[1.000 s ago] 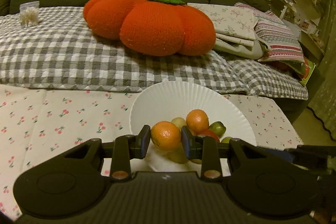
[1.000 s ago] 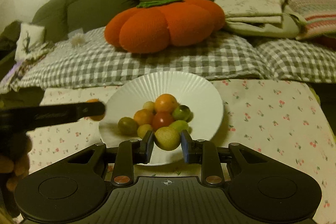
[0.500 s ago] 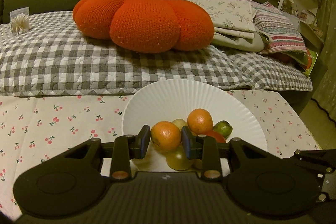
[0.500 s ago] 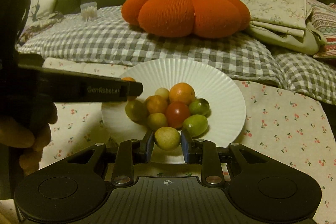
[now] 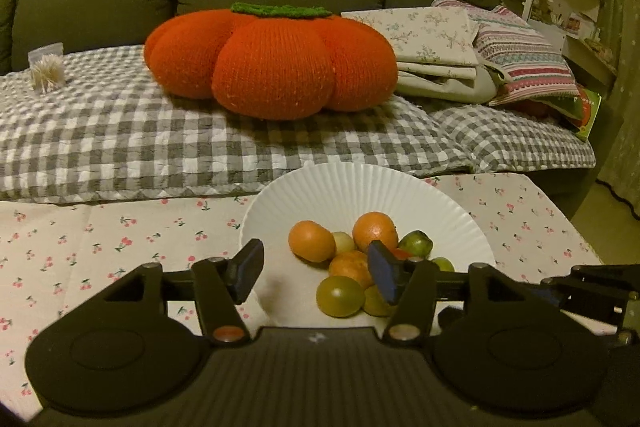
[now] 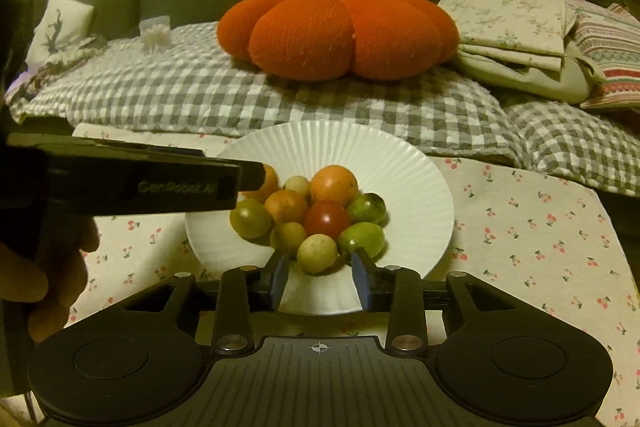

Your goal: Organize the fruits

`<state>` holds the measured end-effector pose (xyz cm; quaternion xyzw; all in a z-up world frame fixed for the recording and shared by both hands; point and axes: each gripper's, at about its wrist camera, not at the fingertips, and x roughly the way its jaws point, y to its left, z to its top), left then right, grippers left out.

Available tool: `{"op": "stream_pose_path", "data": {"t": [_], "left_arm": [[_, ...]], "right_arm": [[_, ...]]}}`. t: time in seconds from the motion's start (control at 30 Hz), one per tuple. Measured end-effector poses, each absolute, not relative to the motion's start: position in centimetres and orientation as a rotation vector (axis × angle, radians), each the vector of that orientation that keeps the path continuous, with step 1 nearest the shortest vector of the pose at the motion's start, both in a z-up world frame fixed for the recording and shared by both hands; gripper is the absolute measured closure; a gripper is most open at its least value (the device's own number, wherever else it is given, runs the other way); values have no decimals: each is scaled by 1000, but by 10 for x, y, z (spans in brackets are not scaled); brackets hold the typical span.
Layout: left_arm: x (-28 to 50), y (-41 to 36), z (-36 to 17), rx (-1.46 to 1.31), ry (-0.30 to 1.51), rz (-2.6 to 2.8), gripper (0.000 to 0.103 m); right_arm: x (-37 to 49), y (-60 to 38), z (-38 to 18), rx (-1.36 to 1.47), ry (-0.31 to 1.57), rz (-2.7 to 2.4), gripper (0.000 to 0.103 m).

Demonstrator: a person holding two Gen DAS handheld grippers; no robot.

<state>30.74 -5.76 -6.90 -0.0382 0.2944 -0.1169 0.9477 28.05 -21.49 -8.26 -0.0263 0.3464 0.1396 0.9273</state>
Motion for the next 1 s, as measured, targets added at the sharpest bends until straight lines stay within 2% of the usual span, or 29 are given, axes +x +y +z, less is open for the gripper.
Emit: {"op": "stream_pose_path", "data": {"t": [0.2,0.27,0.4,0.47,0.63,0.7,0.87,1.0], "left_arm": [[281,-51,-58,-86,614,-182,36],[271,-49,-52,-87,617,-157,30],[242,-44,-43,-74,612,-96,25],[227,-42,-41,-85,626,-73,19],[194,-36,-34,-104,636,-44,11],[178,-34,-32,-111,636,-24,8],[142,-26,-26,-143,630,17,2],[118,-23,-24,-140,623,48,1]], "right_arm": [[270,-226,-69,37,709,268,69],[263,-228,-64,55,713,274,68],[244,-230,-55,75,713,276,53],[234,-230,-49,78,712,273,52],[207,-231,-35,120,691,277,19],[195,-231,-32,136,689,270,11],[167,-230,-24,136,674,255,6],[145,-231,-19,172,666,235,2]]}}
